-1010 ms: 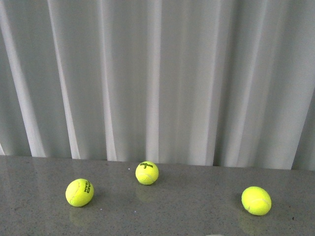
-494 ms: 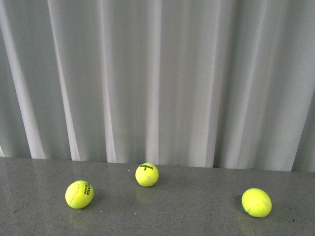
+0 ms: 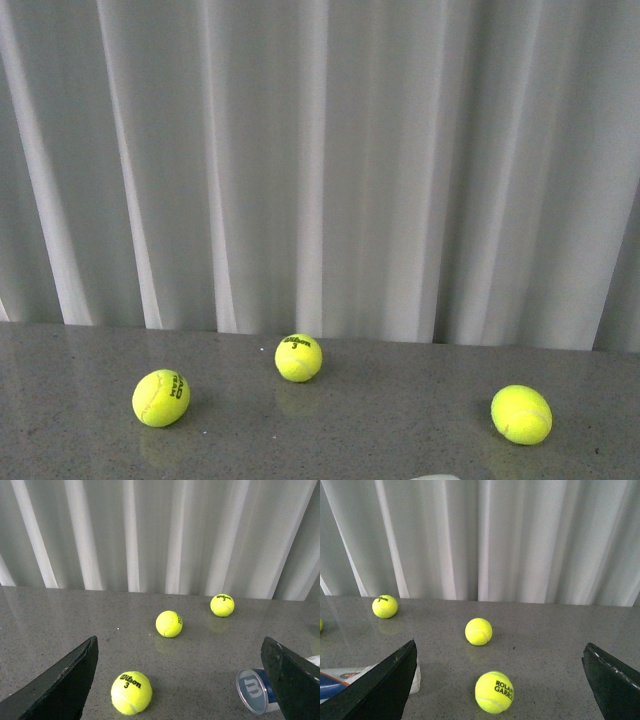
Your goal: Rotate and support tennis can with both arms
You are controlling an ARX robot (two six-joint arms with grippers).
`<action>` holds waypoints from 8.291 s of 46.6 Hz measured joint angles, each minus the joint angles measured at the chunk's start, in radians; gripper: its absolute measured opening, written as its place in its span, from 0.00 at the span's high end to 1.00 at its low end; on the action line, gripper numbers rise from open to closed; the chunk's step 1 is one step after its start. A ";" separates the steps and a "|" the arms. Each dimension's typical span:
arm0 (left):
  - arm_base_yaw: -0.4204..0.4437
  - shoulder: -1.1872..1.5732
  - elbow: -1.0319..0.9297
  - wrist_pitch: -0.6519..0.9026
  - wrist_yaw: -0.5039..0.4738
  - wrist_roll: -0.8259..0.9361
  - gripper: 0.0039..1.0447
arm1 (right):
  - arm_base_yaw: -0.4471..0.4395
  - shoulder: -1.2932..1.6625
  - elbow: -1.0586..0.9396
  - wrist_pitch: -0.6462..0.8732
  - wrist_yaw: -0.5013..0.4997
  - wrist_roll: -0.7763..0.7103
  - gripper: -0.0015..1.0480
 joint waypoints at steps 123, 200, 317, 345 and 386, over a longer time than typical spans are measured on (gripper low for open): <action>-0.255 2.115 0.727 0.764 0.726 -0.732 0.06 | 0.000 -0.001 0.000 -0.001 0.000 0.000 0.07; -0.457 1.740 1.318 -0.774 0.036 0.722 0.97 | 0.000 -0.001 0.000 -0.001 0.000 0.000 0.07; -0.197 1.013 0.242 0.740 -0.193 -0.004 0.97 | 0.000 -0.001 0.000 -0.001 0.000 0.000 0.07; -0.017 0.687 0.049 0.605 -0.004 -0.003 0.97 | 0.000 -0.001 0.000 -0.001 0.000 0.000 0.07; 0.000 0.315 0.000 0.319 0.000 -0.001 0.97 | 0.000 -0.001 0.000 -0.001 0.000 0.000 0.07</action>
